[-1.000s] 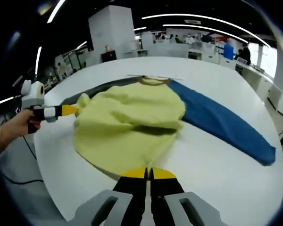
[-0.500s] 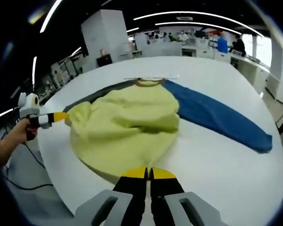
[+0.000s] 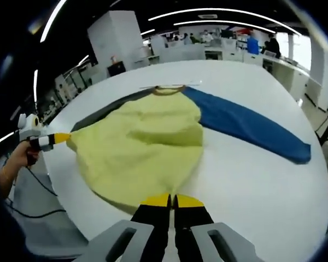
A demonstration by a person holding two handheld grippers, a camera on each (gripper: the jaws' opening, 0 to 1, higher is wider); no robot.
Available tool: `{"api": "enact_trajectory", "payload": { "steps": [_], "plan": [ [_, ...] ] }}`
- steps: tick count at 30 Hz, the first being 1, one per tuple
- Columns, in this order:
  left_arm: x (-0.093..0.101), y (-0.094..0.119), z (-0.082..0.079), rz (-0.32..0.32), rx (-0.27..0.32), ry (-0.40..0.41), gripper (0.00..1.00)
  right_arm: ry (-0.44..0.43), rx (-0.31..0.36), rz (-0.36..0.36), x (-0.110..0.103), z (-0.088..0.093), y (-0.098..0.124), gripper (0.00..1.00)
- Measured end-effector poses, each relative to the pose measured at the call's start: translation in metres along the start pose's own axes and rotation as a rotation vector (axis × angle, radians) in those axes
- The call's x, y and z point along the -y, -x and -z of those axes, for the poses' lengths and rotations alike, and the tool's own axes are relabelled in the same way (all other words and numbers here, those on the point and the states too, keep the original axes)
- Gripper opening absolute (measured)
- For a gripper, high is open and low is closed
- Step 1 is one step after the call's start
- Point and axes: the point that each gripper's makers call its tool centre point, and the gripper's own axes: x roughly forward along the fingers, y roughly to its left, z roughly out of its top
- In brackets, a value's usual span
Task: Fold the garment on the visible template until the final outline fits inside the template.
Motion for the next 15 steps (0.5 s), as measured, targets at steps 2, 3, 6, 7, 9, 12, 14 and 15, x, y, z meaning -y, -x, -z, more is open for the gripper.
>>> {"api": "enact_trajectory", "payload": {
  "steps": [2, 3, 6, 7, 9, 12, 14, 15],
  "plan": [
    [-0.002, 0.004, 0.004, -0.001, -0.02, -0.001, 0.0, -0.002, -0.009, 0.0, 0.0, 0.003, 0.003, 0.0],
    [-0.003, 0.006, 0.005, -0.004, -0.026, -0.003, 0.0, -0.002, -0.01, -0.003, -0.001, 0.004, 0.004, 0.0],
    [-0.006, 0.015, 0.009, -0.009, -0.049, 0.0, 0.0, -0.01, -0.016, -0.011, -0.003, 0.009, 0.009, 0.0],
    [-0.007, 0.017, 0.01, -0.009, -0.054, 0.004, 0.0, -0.016, -0.019, -0.015, -0.004, 0.011, 0.011, 0.0],
    [-0.01, 0.02, 0.014, -0.012, -0.07, 0.011, 0.0, -0.019, -0.02, -0.019, -0.006, 0.013, 0.014, 0.0],
    [-0.016, 0.024, 0.021, -0.021, -0.096, 0.014, 0.0, -0.019, -0.031, -0.021, -0.007, 0.019, 0.016, 0.0],
    [-0.021, 0.025, 0.026, -0.031, -0.109, 0.026, 0.0, -0.019, -0.044, -0.022, -0.009, 0.024, 0.016, 0.0],
    [-0.022, 0.025, 0.029, -0.035, -0.117, 0.032, 0.0, -0.02, -0.051, -0.024, -0.009, 0.028, 0.016, 0.0]
  ]
}}
